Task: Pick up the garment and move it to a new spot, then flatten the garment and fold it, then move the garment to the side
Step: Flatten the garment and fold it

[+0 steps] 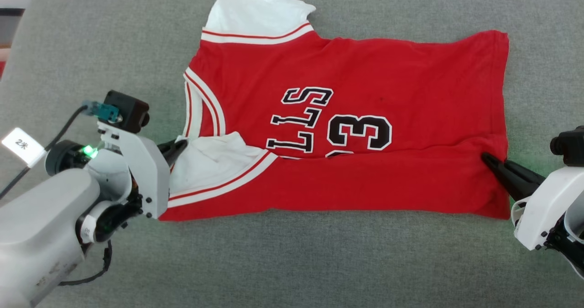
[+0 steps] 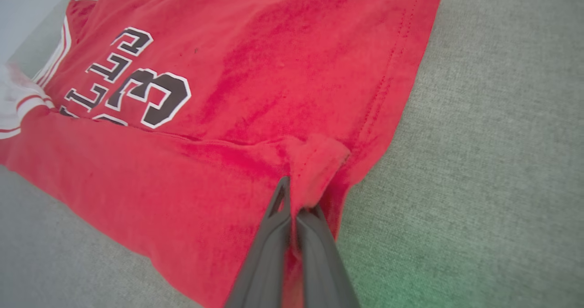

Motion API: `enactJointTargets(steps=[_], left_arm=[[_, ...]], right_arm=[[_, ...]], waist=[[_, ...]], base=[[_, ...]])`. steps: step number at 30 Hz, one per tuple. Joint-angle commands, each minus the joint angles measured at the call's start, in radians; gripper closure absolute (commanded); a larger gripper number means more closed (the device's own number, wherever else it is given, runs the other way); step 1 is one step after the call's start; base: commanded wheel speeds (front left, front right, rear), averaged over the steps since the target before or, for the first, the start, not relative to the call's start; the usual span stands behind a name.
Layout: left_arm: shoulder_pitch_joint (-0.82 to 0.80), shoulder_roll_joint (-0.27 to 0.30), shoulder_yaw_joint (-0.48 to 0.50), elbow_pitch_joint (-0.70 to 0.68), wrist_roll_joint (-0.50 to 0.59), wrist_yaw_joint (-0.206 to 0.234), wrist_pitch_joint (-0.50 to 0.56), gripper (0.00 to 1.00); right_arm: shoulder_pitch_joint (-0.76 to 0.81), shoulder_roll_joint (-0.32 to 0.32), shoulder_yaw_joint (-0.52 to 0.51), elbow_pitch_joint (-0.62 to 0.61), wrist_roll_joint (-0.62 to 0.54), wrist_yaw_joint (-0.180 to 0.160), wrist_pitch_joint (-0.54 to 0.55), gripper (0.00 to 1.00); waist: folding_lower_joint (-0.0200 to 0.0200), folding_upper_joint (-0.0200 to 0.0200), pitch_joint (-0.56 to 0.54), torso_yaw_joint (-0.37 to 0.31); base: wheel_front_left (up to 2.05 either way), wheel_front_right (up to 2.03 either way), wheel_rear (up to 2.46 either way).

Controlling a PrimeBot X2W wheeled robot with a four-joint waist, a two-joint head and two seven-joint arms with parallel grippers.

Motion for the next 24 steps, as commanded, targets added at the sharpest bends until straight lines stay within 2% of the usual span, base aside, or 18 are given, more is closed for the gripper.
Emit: enactJointTargets(steps=[1,3,6,7,15,24], left_arm=[[-0.008,-0.003,0.004,0.009,-0.008,0.002,0.004,0.42],[-0.009,-0.007,0.007,0.011,-0.013,-0.001,0.002,0.23],[-0.008,-0.004,0.007,0.008,-0.01,-0.004,0.0,0.01],[-0.008,-0.004,0.01,0.004,-0.011,-0.005,-0.005,0.0],[0.014,0.014,0.016,-0.028,-0.015,0.019,-0.023,0.0],[0.061,0.044,0.026,-0.111,-0.034,0.056,-0.061,0.0]], right_arm=[[-0.013,0.004,-0.004,0.001,0.008,-0.001,0.008,0.5],[-0.01,0.008,-0.009,0.002,0.01,-0.001,0.02,0.0],[-0.01,0.013,-0.021,-0.006,0.003,-0.001,0.031,0.0],[-0.008,0.015,-0.025,-0.007,0.001,-0.001,0.033,0.0],[0.015,0.02,-0.048,-0.029,-0.013,-0.001,0.021,0.0],[0.051,0.02,-0.065,-0.088,-0.052,-0.001,-0.087,0.0]], waist=[[0.0,0.0,-0.009,0.004],[0.0,0.0,-0.017,0.007],[0.0,0.0,-0.03,0.012],[0.0,0.0,-0.035,0.013],[0.0,0.0,-0.081,0.026],[0.0,0.0,-0.136,0.035]], base=[[0.0,0.0,0.0],[0.0,0.0,0.0],[0.0,0.0,0.0],[0.0,0.0,0.0],[0.0,0.0,0.0],[0.0,0.0,0.0]])
